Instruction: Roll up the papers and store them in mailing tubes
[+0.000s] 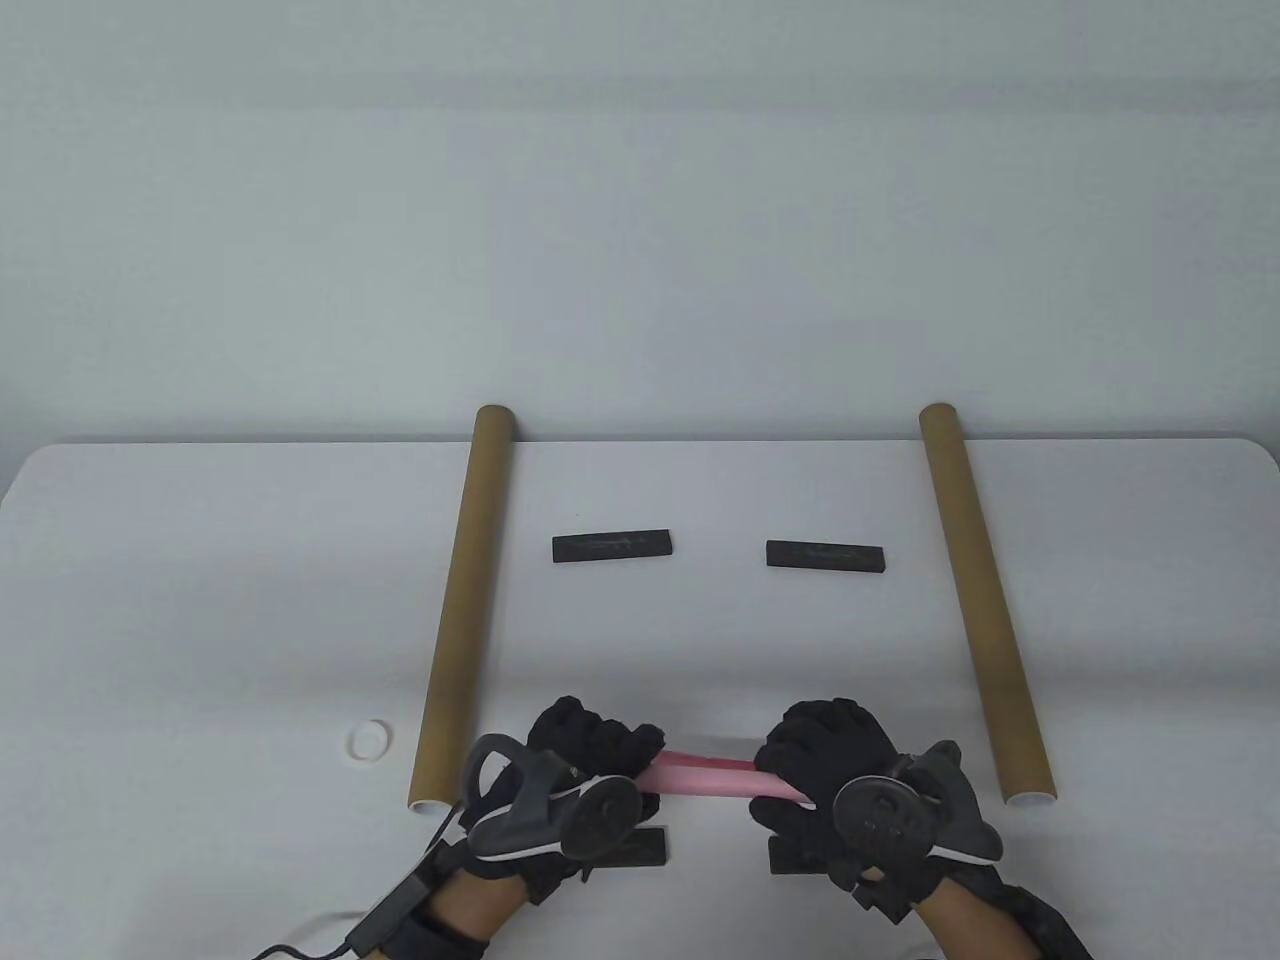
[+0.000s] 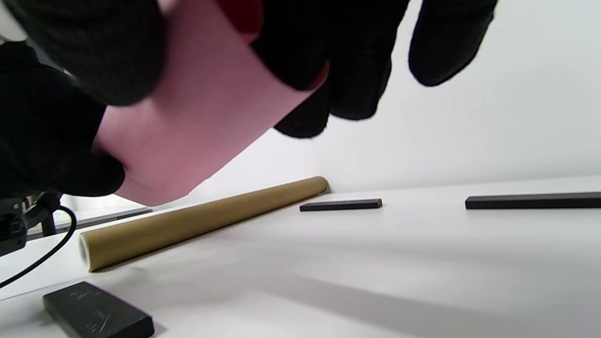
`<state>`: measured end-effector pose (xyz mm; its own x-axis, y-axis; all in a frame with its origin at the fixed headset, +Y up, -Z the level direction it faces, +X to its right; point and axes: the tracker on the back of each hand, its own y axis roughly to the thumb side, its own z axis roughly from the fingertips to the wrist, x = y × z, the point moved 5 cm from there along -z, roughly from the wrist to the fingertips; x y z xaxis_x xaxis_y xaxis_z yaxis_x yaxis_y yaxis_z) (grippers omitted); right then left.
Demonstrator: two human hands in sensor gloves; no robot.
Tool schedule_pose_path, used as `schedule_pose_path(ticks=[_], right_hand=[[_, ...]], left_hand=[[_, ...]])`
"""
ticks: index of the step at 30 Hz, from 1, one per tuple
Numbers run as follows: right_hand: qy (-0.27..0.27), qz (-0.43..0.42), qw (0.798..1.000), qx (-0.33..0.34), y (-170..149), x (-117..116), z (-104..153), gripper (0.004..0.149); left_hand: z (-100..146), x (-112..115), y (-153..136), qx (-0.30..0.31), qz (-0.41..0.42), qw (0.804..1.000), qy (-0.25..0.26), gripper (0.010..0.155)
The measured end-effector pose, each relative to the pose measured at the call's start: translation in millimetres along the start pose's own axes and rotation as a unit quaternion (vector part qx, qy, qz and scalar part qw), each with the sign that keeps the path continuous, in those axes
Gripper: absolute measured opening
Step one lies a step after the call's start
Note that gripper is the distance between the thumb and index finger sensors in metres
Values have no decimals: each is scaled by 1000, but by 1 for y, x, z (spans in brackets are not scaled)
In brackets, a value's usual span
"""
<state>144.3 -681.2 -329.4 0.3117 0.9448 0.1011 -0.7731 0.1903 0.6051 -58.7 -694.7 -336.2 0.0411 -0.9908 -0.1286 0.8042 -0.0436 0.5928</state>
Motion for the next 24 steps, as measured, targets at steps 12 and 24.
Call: schedule_pose_path(ticks=[12, 24], right_hand=[[-8, 5, 1000, -1, 1, 2, 0, 55], [-19, 22, 1000, 0, 3, 3, 1, 57]], left_hand=[[0, 0, 1, 2, 2, 1000, 3, 67], [-1, 3, 0, 3, 7, 1000, -7, 65]])
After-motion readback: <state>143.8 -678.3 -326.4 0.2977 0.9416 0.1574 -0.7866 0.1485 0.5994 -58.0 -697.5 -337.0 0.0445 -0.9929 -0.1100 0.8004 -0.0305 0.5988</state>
